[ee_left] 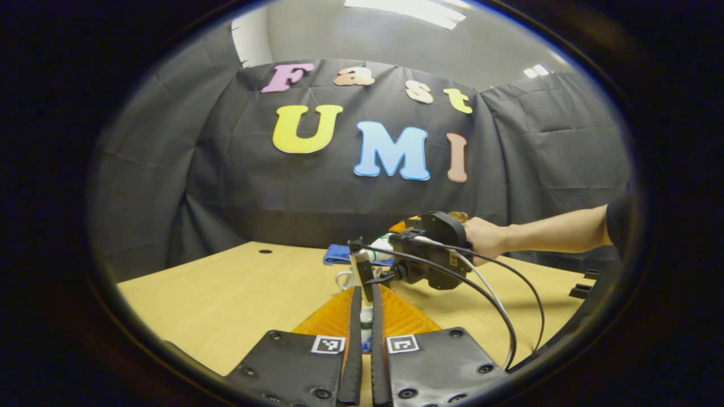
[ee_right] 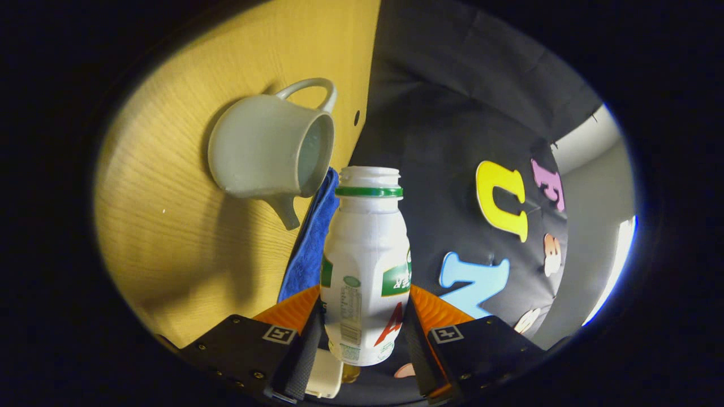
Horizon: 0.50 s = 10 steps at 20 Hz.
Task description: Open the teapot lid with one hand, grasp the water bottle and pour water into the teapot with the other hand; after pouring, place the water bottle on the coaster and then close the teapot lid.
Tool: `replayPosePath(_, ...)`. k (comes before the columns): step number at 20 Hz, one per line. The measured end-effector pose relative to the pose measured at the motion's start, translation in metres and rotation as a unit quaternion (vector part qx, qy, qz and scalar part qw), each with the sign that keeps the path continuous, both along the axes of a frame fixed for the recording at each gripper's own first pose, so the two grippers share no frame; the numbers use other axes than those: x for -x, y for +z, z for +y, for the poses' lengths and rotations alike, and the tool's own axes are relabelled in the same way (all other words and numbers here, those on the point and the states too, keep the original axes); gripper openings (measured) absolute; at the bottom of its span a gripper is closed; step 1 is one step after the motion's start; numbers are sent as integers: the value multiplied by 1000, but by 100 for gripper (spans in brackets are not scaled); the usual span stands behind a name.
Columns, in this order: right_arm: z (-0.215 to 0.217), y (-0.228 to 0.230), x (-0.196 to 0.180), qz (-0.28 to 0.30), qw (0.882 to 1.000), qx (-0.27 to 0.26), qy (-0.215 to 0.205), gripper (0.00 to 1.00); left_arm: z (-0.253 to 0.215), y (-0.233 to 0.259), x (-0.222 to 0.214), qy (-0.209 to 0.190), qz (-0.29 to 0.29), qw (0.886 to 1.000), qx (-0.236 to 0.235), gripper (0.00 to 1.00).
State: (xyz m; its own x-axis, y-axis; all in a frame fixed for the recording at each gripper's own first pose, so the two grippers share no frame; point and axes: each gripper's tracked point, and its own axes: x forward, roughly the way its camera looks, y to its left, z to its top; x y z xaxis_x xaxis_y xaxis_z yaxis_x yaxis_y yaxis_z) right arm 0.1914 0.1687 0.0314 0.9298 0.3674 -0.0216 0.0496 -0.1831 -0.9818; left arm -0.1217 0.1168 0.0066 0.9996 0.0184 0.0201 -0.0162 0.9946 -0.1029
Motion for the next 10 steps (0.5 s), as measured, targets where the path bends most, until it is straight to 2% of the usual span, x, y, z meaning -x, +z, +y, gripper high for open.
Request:
replayPosePath(3, -5, -11, 0, 74, 992, -99, -11, 71, 4, -2, -13, 1, 4, 1000, 28, 17)
replayPosePath(5, -10, -11, 4, 111, 977, -183, -15, 71, 10, -3, -23, 5, 7, 999, 42, 17)
replayPosePath(6, -14, -9, 7, 127, 965, -227, -16, 70, 16, 0, -27, 12, 3, 999, 44, 13)
replayPosePath(8, -24, 1, 14, 155, 933, -323, -15, 70, 30, 10, -38, 29, -7, 999, 36, 17)
replayPosePath(10, -37, 5, 25, 194, 885, -422, -13, 71, 37, 21, -54, 34, -15, 999, 28, 17)
